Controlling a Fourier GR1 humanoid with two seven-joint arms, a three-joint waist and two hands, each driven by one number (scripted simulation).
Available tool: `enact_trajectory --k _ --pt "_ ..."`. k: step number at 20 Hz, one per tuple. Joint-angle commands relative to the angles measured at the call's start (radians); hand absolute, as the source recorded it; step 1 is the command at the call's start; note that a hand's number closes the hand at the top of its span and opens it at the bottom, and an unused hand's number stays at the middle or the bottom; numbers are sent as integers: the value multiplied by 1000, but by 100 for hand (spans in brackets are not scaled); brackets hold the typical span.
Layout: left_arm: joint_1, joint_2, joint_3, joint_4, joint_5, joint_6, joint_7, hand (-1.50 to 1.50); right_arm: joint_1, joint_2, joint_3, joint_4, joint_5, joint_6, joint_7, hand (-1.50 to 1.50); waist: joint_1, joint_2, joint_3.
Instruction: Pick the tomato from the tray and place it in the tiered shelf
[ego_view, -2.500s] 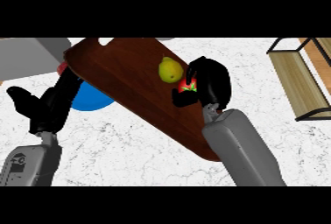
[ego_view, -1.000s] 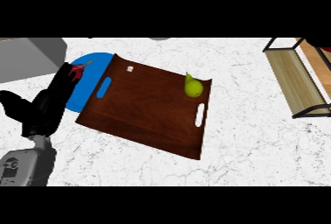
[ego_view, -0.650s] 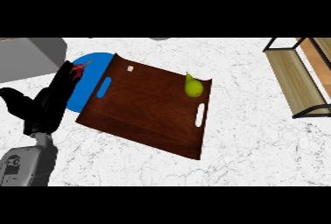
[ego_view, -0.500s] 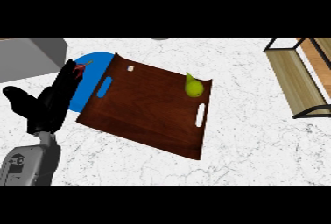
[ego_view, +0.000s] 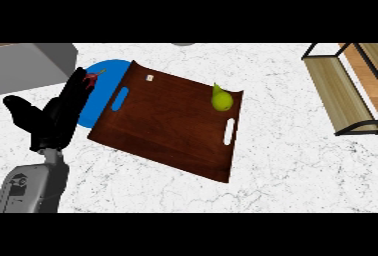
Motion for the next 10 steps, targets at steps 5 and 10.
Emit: enact_trajectory --k 5,10 --pt "26 2 6 14 -4 -23 -60 0 22 -50 -82 151 24 -98 8 -150 2 2 0" --pt "1 6 3 -54 10 -11 41 0 -22 -61 -102 333 18 -291 -212 -150 9 2 1"
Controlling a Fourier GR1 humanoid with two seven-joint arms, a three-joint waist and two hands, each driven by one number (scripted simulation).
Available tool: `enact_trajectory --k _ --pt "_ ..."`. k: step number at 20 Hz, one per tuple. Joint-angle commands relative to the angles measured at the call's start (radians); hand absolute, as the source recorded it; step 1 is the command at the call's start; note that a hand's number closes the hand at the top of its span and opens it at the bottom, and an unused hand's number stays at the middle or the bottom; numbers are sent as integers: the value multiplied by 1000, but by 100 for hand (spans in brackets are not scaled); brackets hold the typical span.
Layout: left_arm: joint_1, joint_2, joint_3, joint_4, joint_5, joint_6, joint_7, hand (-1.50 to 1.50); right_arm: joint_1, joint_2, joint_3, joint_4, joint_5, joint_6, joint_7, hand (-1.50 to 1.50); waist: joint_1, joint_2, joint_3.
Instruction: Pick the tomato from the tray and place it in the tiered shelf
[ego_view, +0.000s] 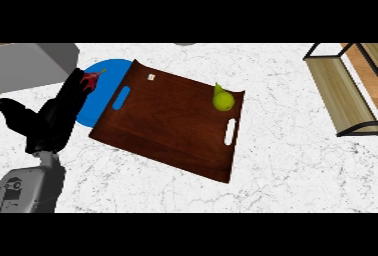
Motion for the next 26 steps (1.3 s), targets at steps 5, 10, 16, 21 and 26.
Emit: enact_trajectory --k 5,10,16,21,26 --pt "-28 40 40 45 25 -36 -2 0 -66 -96 -88 178 -107 -113 -233 -150 -3 0 0" --pt "-20 30 49 37 32 -33 -14 0 -49 -134 -120 241 -199 -76 -267 -150 -5 -2 0" --pt "-36 -21 -3 38 -28 35 13 0 72 -207 -220 81 -390 248 -97 -150 -33 -9 -1" --pt "5 -26 5 -4 -21 38 2 0 237 -290 -394 81 -532 410 -184 -150 -37 -9 -1" --pt "60 -5 7 -32 -23 10 -15 0 364 -319 -563 110 -674 576 -281 -150 -33 -9 0"
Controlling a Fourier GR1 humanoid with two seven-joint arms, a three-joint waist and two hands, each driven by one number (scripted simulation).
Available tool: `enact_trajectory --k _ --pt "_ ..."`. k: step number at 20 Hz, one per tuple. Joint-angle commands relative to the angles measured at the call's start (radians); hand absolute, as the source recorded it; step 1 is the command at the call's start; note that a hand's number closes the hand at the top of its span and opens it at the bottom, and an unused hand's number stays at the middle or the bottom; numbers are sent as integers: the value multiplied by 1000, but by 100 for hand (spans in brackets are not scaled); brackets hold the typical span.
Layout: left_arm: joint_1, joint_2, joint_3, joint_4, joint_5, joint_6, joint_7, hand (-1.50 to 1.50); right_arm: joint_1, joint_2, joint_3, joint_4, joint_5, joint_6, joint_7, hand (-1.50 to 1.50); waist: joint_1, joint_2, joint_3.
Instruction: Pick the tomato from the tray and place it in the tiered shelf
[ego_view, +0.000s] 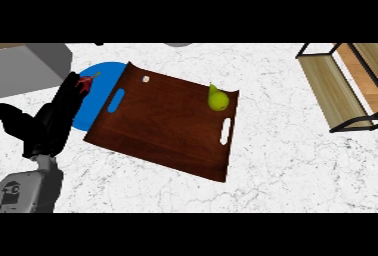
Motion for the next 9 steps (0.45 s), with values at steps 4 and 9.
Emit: enact_trajectory --k 4,9 --pt "42 -23 -27 -79 -7 10 27 0 223 5 -172 -117 -136 227 -81 -150 4 0 0" --pt "-35 -16 -17 2 -13 12 18 0 307 -8 -196 -98 -127 300 -217 -150 10 4 0"
